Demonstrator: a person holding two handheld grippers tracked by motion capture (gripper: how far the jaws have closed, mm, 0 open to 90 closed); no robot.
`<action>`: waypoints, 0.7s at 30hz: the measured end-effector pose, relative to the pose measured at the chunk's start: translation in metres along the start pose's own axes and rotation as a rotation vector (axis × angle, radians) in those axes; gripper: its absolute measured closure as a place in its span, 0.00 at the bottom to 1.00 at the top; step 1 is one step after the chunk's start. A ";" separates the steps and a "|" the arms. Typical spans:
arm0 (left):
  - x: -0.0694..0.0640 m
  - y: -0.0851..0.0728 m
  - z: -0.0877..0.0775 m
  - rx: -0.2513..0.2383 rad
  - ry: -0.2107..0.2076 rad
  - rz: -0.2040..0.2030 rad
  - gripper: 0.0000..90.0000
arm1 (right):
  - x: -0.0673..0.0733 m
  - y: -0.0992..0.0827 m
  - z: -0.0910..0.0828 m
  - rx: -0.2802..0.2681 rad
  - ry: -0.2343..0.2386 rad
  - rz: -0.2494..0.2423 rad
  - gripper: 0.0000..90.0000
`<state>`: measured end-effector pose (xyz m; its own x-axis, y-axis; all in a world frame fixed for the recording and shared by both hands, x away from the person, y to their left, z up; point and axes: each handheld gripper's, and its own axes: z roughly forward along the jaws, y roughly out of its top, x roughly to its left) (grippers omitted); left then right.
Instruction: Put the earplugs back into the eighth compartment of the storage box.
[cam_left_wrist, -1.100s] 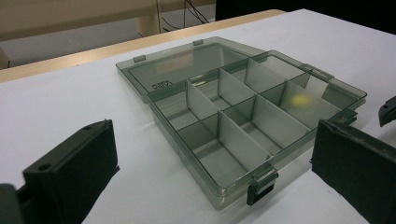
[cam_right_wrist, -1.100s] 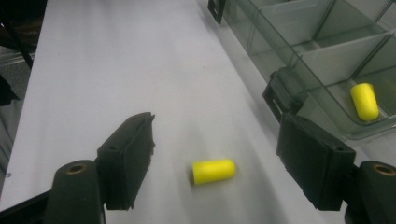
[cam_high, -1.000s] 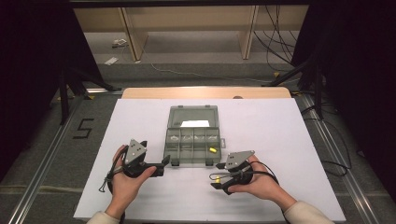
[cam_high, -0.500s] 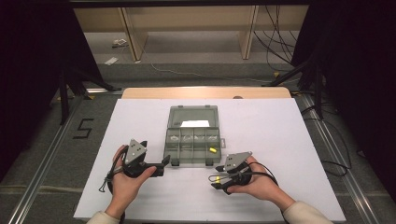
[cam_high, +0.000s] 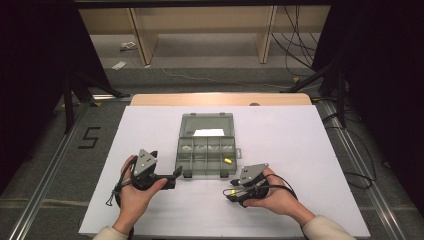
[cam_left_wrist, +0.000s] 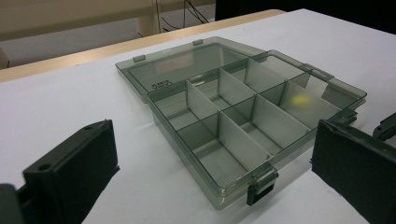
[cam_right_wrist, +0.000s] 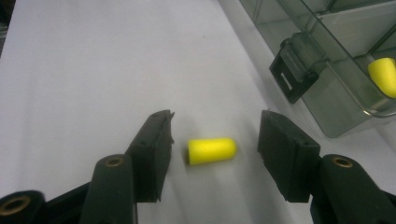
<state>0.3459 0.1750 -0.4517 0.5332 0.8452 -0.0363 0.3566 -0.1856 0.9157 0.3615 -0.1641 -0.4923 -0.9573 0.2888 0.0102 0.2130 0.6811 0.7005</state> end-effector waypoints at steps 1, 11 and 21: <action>0.000 0.000 0.000 0.000 0.000 0.000 0.00 | 0.000 0.000 0.000 -0.001 -0.001 0.000 0.52; 0.000 0.000 0.000 -0.001 0.000 0.000 0.00 | 0.000 0.000 0.000 -0.001 0.003 -0.011 0.61; 0.000 0.000 0.000 -0.001 -0.001 0.001 0.00 | 0.001 0.000 0.000 -0.003 0.006 -0.008 0.70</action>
<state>0.3458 0.1750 -0.4513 0.5343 0.8446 -0.0353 0.3553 -0.1865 0.9159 0.3609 -0.1638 -0.4918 -0.9602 0.2793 0.0091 0.2048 0.6810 0.7031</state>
